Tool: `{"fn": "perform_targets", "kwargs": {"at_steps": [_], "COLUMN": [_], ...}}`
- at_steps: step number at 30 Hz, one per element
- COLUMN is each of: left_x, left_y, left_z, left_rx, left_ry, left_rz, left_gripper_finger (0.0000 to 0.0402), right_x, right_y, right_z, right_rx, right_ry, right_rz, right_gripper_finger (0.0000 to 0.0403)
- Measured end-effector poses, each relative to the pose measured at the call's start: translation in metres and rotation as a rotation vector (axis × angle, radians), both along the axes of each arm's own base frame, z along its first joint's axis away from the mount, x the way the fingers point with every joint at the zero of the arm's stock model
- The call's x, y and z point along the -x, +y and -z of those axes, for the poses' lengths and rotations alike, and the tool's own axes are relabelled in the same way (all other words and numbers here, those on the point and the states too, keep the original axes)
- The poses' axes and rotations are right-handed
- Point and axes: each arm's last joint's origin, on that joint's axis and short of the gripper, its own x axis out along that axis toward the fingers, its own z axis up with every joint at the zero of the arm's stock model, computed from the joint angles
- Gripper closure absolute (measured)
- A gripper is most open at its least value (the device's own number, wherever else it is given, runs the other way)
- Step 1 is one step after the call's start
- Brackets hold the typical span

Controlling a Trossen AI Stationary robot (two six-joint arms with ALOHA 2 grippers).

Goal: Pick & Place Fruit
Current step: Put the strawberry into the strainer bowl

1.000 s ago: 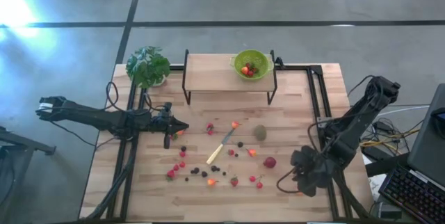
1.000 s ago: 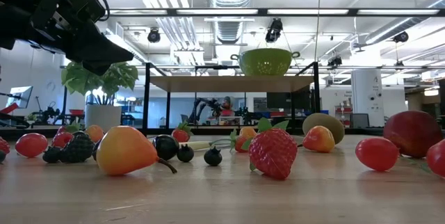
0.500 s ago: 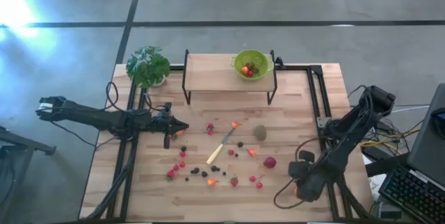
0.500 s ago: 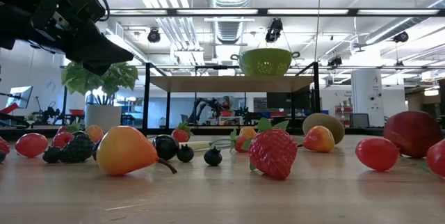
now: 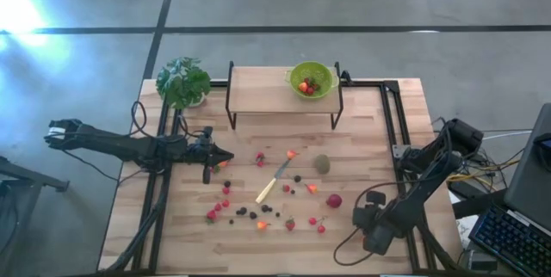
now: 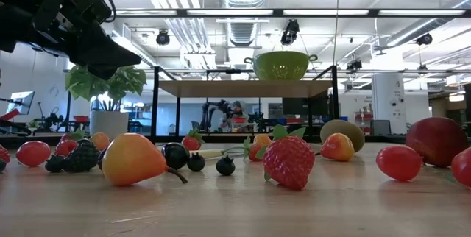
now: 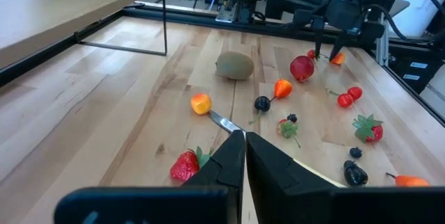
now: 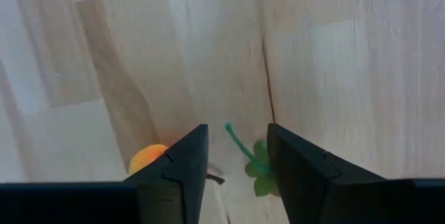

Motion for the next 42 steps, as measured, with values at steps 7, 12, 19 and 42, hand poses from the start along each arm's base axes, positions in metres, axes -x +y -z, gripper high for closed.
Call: {"fn": "perform_targets", "kwargs": {"at_steps": [7, 12, 19, 42], "left_x": [0.0, 0.0, 0.0, 0.0], "left_y": [0.0, 0.0, 0.0, 0.0], "left_z": [0.0, 0.0, 0.0, 0.0], "left_rx": [0.0, 0.0, 0.0, 0.0], "left_ry": [0.002, 0.005, 0.004, 0.004], "left_rz": [0.0, 0.0, 0.0, 0.0], "left_gripper_finger": [0.0381, 0.0381, 0.0381, 0.0381], "right_x": [0.001, 0.002, 0.005, -0.009], "right_y": [-0.002, -0.003, -0.008, -0.044], "right_z": [0.001, -0.002, -0.002, -0.014], "right_rx": [0.023, 0.023, 0.068, 0.313], "right_ry": [0.014, 0.005, 0.037, -0.095], "right_rz": [-0.007, -0.021, -0.006, 0.175], "right_gripper_finger": [0.0318, 0.0364, 0.0392, 0.0394]}}
